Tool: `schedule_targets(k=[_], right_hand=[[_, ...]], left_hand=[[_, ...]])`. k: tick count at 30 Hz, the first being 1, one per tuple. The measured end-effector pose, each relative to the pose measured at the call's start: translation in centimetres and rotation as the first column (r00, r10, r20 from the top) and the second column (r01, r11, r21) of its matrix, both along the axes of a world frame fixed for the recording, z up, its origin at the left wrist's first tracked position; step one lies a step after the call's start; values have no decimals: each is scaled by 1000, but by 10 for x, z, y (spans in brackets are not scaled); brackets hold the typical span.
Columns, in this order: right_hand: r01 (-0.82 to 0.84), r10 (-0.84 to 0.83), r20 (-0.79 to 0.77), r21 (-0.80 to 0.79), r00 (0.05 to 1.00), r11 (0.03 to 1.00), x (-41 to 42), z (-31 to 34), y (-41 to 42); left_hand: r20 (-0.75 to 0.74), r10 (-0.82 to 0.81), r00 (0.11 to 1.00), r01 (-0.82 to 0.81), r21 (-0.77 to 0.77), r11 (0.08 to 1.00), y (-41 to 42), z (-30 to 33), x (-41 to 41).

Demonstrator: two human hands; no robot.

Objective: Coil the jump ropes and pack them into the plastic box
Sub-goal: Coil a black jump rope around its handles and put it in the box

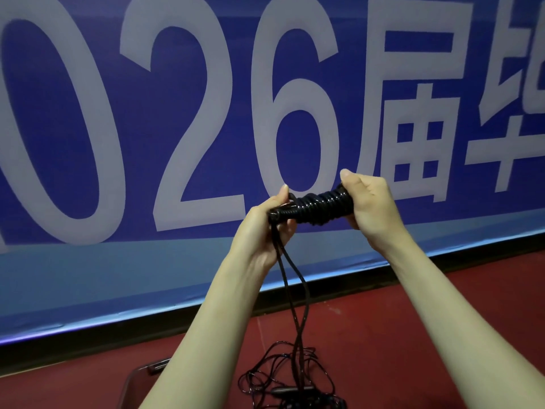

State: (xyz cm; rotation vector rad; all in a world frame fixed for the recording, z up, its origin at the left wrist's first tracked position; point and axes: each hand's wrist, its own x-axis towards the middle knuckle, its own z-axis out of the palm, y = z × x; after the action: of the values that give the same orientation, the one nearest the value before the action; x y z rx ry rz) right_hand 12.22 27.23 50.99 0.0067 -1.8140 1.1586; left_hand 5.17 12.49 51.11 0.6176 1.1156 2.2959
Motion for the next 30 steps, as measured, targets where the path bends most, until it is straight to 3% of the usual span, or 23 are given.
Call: schedule_targets(k=[5, 7, 10, 12, 13, 15, 17, 18, 21, 25, 28, 30], right_hand=[[-89, 81, -72, -111, 994, 990, 0, 5, -13], [-151, 138, -80, -188, 987, 970, 0, 8, -20], [-130, 112, -92, -234, 989, 964, -4, 8, -28], [-94, 58, -120, -327, 991, 940, -6, 7, -24], [-71, 23, -125, -389, 992, 919, -8, 5, -19], [-11, -53, -115, -489, 992, 872, -12, 2, -7], [83, -142, -81, -499, 987, 863, -16, -3, 3], [156, -202, -51, -463, 978, 873, -17, -6, 7], [352, -376, -64, -238, 924, 905, -18, -13, 8], [506, -436, -353, 133, 828, 852, -21, -23, 4], [505, -380, -418, 245, 825, 827, -23, -26, 0], [402, -289, -384, 259, 877, 878, -21, -24, -4]], left_hand=[[152, -292, 944, 234, 315, 920, -2, -1, 1], [173, -321, 931, 250, 340, 907, 5, -6, 5], [72, -137, 988, 124, 163, 979, 17, -10, 12], [-38, 49, 998, -46, 76, 996, 22, -10, 17], [-155, 191, 969, -188, 30, 982, 23, -12, 17], [-474, 434, 766, -495, -6, 869, 24, -19, 20], [-694, 447, 564, -614, 10, 789, 24, -28, 24], [-743, 404, 534, -609, -6, 793, 23, -31, 26], [-755, 295, 585, -565, -119, 816, 20, -31, 21], [-467, 272, 841, -407, -215, 888, 20, -20, 12], [-387, 245, 889, -320, -142, 937, 15, -15, 6], [-403, 226, 887, -276, -71, 958, 9, -15, -1]])
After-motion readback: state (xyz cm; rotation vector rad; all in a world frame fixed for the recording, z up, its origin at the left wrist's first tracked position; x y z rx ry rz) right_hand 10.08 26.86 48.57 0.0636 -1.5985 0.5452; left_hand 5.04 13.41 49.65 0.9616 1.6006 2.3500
